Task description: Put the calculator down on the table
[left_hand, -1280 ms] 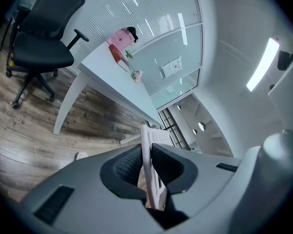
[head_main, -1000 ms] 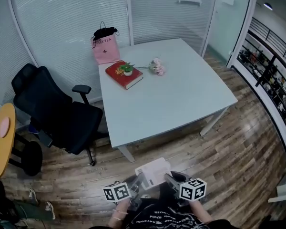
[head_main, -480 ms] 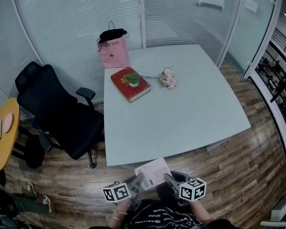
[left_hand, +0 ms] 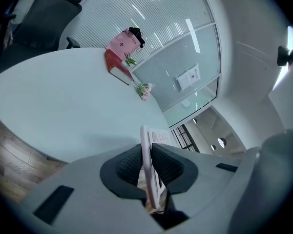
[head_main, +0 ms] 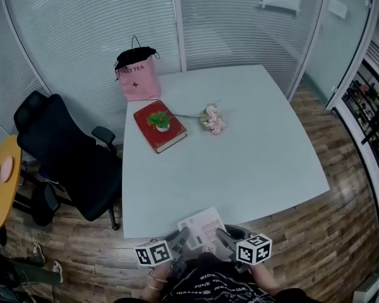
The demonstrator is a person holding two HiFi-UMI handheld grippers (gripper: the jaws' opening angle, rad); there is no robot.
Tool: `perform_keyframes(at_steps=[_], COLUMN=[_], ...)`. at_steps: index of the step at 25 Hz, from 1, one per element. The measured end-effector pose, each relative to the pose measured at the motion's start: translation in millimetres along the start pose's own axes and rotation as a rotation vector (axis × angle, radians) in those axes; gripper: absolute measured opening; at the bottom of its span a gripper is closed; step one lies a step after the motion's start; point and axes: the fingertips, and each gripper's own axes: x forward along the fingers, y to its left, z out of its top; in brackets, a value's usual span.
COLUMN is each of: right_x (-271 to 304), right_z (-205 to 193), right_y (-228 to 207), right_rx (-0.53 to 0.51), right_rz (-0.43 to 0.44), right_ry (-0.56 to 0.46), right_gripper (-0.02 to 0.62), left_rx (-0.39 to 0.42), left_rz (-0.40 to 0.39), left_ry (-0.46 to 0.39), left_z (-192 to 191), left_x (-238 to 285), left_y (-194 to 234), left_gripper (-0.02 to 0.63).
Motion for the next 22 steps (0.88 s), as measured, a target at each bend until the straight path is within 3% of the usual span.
perform_keyframes(at_steps=[7, 22], right_x=[3, 3], right_z=[26, 34], right_y=[-33, -45], right_rx=[-0.014, 0.029], right_rz=[-0.005, -0.103], right_ry=[0.023, 0.015], right_gripper=[0.126, 0.126], left_rx=[-0.012, 0.013], left_rz=[0.007, -0.006], left_ry=[-0.001, 0.092], left_z=[14, 29], left_x=[37, 61], left_y=[-11, -15], left_gripper=[0.067, 0.067])
